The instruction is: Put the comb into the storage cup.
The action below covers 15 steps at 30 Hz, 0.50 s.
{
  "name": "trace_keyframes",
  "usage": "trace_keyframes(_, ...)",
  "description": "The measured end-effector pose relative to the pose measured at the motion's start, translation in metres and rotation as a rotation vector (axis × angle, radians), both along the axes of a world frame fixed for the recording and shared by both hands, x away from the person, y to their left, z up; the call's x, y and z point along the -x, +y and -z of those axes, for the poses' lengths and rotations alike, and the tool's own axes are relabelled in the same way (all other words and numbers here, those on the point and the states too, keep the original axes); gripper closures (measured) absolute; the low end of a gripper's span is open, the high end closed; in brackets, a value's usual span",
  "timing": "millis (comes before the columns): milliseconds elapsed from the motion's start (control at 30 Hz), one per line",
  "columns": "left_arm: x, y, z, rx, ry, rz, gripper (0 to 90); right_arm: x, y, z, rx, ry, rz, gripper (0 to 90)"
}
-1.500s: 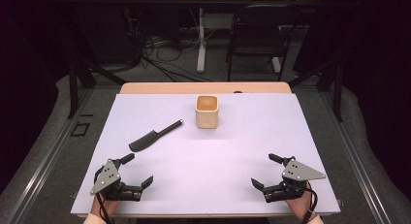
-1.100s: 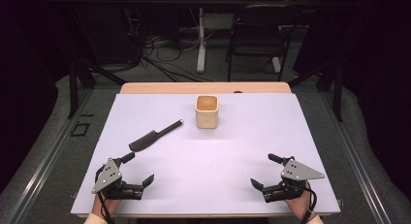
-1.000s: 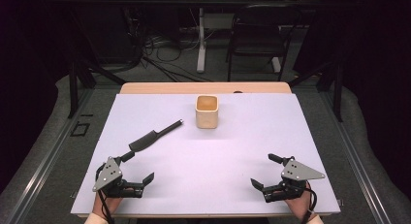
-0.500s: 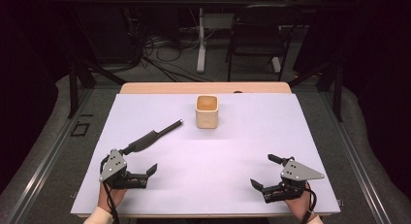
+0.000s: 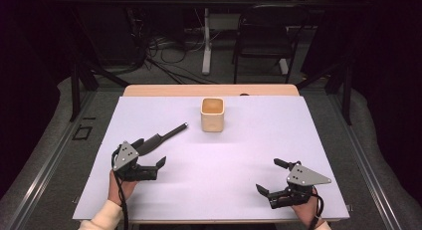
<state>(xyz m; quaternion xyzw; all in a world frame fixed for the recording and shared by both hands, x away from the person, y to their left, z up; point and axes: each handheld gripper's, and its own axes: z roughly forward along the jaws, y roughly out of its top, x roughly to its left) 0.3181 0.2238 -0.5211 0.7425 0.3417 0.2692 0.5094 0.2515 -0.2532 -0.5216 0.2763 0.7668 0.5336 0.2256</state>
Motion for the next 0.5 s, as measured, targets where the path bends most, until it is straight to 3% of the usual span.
trace_keyframes(500,-0.037,-0.007,-0.004,-0.011,0.045,-0.064,0.0,0.0,0.0,0.0,0.006,-0.003,-0.001,0.0)
